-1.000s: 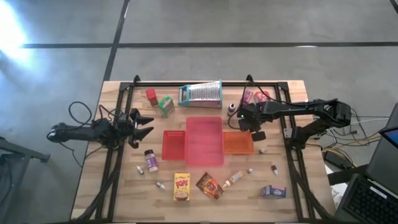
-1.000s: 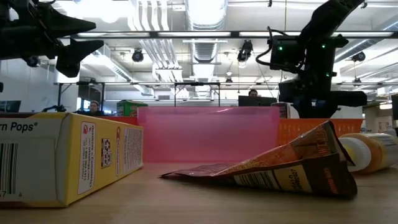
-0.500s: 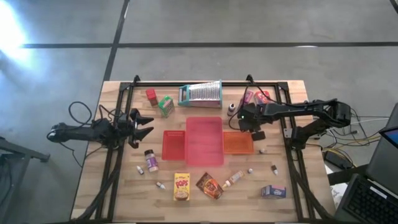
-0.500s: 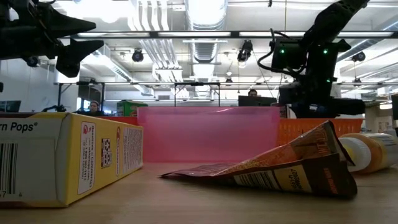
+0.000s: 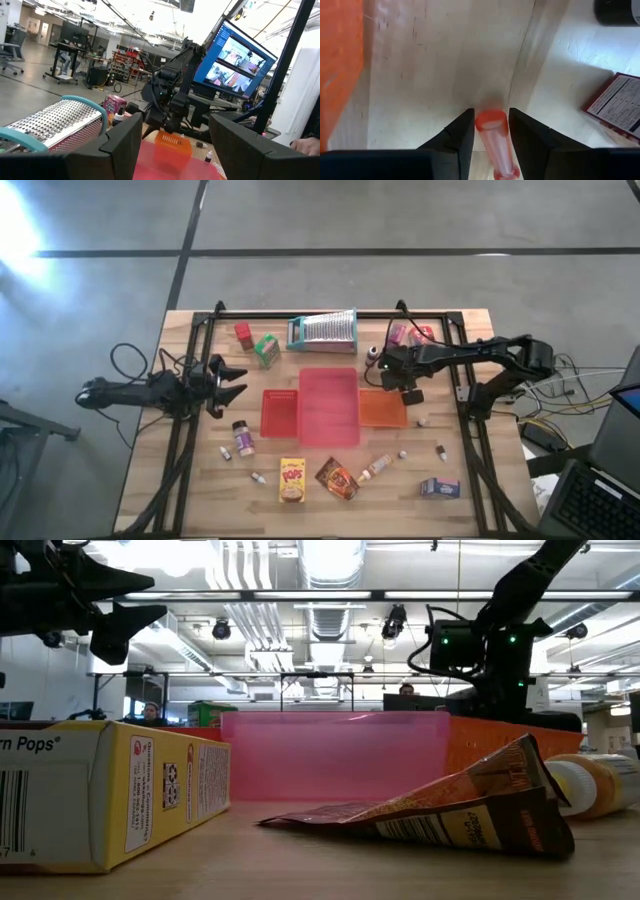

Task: Pick & Place Kitchen Items
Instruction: Put the small orange food coloring bottle into the orange bin

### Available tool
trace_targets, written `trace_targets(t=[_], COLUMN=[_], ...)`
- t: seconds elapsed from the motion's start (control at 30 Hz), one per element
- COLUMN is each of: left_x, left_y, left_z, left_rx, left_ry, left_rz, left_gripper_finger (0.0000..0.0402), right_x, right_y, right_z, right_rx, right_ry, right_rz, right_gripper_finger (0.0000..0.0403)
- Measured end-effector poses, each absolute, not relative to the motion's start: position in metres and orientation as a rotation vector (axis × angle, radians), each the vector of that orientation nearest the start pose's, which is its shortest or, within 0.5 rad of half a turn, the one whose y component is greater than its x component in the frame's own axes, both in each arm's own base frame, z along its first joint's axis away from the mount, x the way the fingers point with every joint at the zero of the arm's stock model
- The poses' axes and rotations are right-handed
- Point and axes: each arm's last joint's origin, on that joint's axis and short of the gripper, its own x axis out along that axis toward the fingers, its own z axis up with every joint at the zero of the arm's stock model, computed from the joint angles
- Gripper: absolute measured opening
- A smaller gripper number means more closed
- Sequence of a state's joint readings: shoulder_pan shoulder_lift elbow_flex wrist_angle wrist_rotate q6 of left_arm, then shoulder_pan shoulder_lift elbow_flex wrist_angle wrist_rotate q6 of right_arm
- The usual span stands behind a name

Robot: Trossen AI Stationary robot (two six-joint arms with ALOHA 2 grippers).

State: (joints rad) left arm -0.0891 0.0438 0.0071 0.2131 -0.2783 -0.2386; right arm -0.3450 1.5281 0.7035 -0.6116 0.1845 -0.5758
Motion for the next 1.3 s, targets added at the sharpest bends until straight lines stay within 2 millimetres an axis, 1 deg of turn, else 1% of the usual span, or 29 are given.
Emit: trace_targets(t=[0.1,0.3,0.5,0.63,0.77,0.87,1.0,1.1,1.2,1.3], left_x=[0.098,0.098,0.098,0.098,0.098,0.098,0.098,0.098,0.098,0.098], left_y=[-0.001,-0.001,-0.001,-0.001,-0.001,-0.001,-0.001,-0.001,-0.001,-0.001], left_z=[0.182,0.182,0.182,0.182,0.182,0.182,0.182,0.182,0.182,0.182], left_rx=[-0.269,-0.268,-0.269,-0.269,-0.269,-0.269,-0.269,-0.269,-0.269,-0.269], left_ry=[-0.190,-0.189,-0.190,-0.190,-0.191,-0.191,-0.191,-0.191,-0.191,-0.191], left_rz=[0.168,0.168,0.168,0.168,0.168,0.167,0.167,0.167,0.167,0.168], left_gripper_finger=[0.0236,0.0236,0.0236,0.0236,0.0236,0.0236,0.0236,0.0236,0.0236,0.0236], right_x=[0.218,0.218,0.214,0.210,0.207,0.206,0.210,0.217,0.226,0.235], right_y=[-0.084,-0.084,-0.083,-0.081,-0.079,-0.075,-0.067,-0.058,-0.047,-0.035], right_z=[0.132,0.144,0.156,0.168,0.192,0.212,0.242,0.261,0.272,0.276], right_rx=[-0.335,-0.334,-0.338,-0.291,-0.267,-0.244,-0.147,-0.091,-0.074,-0.082], right_ry=[1.524,1.490,1.468,1.478,1.417,1.327,1.132,0.961,0.817,0.709], right_rz=[-0.007,-0.027,-0.042,-0.077,-0.127,-0.147,-0.108,-0.054,0.002,0.041], right_gripper_finger=[0.0103,0.0074,0.0072,0.0070,0.0069,0.0072,0.0071,0.0068,0.0070,0.0071])
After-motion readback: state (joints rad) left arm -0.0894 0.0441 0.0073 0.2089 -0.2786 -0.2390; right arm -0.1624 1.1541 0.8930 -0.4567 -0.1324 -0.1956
